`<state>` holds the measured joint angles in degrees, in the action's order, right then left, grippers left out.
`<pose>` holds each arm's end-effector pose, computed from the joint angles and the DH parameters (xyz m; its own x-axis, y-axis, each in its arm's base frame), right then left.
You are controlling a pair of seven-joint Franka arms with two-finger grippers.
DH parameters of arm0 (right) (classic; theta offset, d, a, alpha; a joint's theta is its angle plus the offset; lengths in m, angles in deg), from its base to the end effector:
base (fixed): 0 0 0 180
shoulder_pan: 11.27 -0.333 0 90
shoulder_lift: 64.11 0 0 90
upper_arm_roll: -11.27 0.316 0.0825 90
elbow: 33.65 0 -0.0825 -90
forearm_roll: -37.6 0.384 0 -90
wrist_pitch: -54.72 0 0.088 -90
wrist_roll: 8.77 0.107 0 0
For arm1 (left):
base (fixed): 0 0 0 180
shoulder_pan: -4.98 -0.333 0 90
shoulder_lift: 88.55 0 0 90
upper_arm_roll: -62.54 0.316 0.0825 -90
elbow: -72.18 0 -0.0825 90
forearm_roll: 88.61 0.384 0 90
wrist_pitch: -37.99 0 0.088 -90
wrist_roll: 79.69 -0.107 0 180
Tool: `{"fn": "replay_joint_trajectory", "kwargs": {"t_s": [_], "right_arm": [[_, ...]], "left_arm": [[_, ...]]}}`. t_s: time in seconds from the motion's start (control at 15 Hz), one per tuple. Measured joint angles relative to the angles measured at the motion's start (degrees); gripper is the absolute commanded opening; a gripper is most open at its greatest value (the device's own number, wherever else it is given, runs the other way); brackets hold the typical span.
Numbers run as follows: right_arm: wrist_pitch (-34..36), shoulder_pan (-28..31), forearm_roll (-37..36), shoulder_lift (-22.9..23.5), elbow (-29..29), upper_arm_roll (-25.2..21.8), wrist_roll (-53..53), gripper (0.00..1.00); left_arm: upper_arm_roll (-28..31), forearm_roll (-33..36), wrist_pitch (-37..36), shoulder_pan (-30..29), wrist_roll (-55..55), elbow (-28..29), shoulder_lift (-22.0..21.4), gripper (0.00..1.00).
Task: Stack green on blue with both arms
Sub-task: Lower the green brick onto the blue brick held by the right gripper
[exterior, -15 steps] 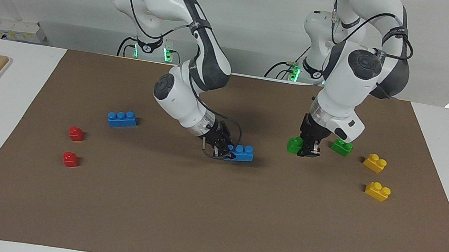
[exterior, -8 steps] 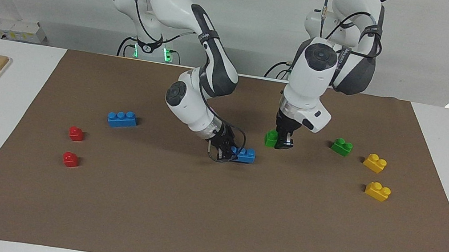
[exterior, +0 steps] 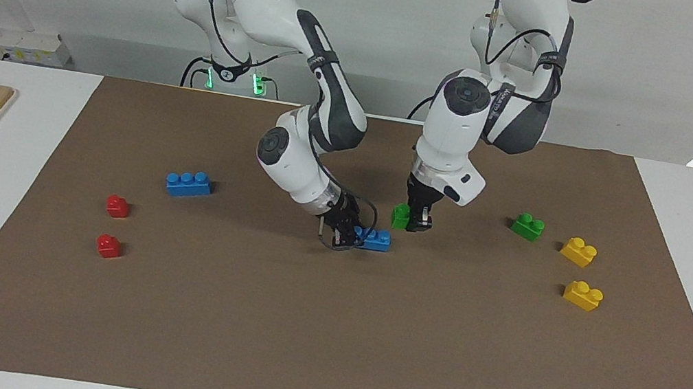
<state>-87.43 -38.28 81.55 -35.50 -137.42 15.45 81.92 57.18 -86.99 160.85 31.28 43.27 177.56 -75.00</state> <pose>0.5743 0.3397 0.2824 -0.0559 -0.8412 -0.5378 -0.9983 0.0546 0.0183 0.5346 -0.3244 0.4072 -0.0105 0.9993 -0.0355 0.9981 0.0126 0.0600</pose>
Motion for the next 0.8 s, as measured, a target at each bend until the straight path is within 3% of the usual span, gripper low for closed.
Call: {"fn": "replay_joint_trajectory", "kwargs": {"t_s": [0.8], "right_arm": [[-2.9,-0.6,0.0,-0.5,-1.2,0.2,0.0,0.0]], "left_arm": [[0.0,2.9,6.1,2.0,4.3,0.9,4.6,0.0]]}}
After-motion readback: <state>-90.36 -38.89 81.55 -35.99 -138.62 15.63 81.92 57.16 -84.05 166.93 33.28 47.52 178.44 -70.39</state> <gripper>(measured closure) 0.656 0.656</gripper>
